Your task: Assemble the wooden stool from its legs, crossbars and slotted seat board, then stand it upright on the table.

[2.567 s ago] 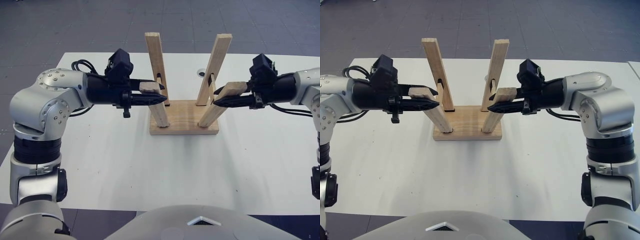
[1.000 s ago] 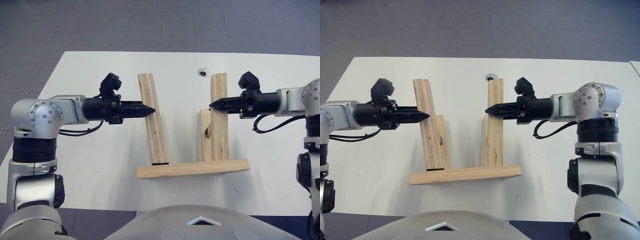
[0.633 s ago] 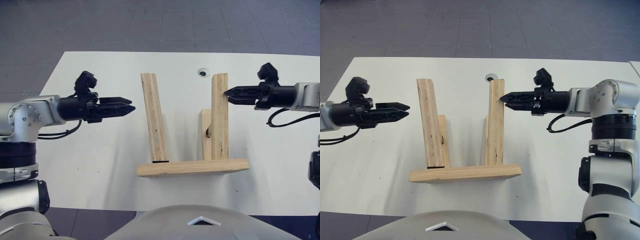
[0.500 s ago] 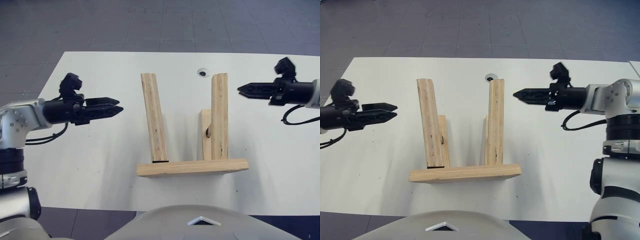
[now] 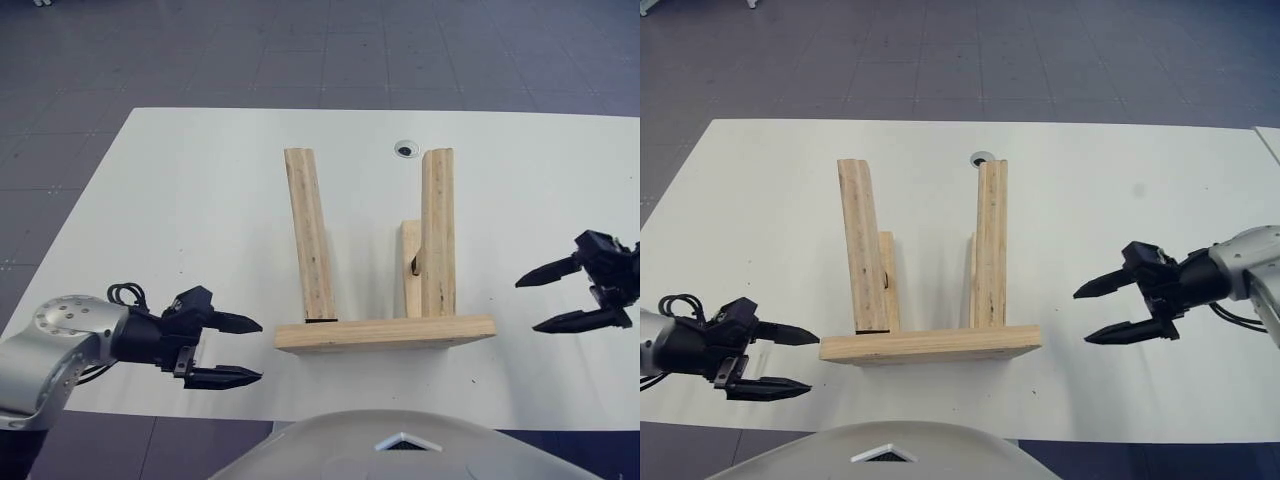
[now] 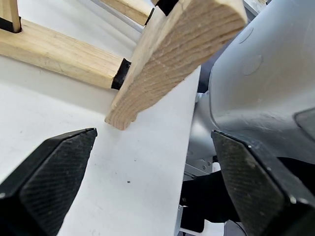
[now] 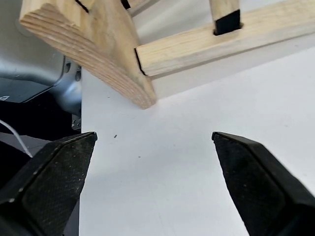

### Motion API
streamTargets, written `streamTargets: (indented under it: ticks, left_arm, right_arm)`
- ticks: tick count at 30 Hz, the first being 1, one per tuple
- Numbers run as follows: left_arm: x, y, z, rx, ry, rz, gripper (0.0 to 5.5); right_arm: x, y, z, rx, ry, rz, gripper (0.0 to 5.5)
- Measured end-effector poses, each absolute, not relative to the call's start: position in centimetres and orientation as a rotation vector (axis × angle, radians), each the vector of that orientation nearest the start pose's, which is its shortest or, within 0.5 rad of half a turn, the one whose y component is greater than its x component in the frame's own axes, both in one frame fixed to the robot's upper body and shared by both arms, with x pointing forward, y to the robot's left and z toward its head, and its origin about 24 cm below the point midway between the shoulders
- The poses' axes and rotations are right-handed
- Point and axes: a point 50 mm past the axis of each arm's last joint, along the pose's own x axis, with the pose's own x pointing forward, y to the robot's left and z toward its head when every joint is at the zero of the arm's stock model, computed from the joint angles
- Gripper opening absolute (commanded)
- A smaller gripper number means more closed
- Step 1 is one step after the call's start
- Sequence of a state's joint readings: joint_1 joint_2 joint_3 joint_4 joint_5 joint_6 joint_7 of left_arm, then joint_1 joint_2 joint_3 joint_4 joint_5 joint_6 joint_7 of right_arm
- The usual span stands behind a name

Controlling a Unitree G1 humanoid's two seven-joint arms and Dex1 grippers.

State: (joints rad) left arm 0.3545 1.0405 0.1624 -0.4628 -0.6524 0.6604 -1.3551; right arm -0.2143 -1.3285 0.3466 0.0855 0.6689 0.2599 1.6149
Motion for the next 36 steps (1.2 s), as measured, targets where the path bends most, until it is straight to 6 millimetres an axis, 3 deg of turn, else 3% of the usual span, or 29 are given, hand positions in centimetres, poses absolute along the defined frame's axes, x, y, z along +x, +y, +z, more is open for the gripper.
streamTargets:
  ticks: [6,10,20,29,31,36]
  left_arm:
    - [14.9,22.1,10.4,0.007,0.750,-1.414,4.31]
    - [15.7,21.3,10.5,0.017,0.711,-1.400,4.31]
    - [15.8,19.3,9.7,-0.037,0.683,-1.405,4.13]
    - [15.9,19.2,9.7,-0.081,0.699,-1.400,2.65]
    - [16.2,19.2,9.8,-0.067,0.684,-1.376,2.46]
    - [16.7,19.4,10.0,-0.063,0.664,-1.337,2.37]
  right_arm:
    - [18.6,-25.8,12.1,-0.247,0.843,1.745,4.33]
    - [18.4,-23.8,12.1,-0.250,0.759,1.804,4.33]
    - [18.6,-21.3,10.6,-0.266,0.663,1.747,4.33]
    - [18.7,-20.1,9.9,-0.182,0.708,1.669,2.59]
    - [18.8,-19.7,9.9,-0.175,0.683,1.646,2.16]
    - [19.4,-19.5,10.4,-0.181,0.646,1.560,1.84]
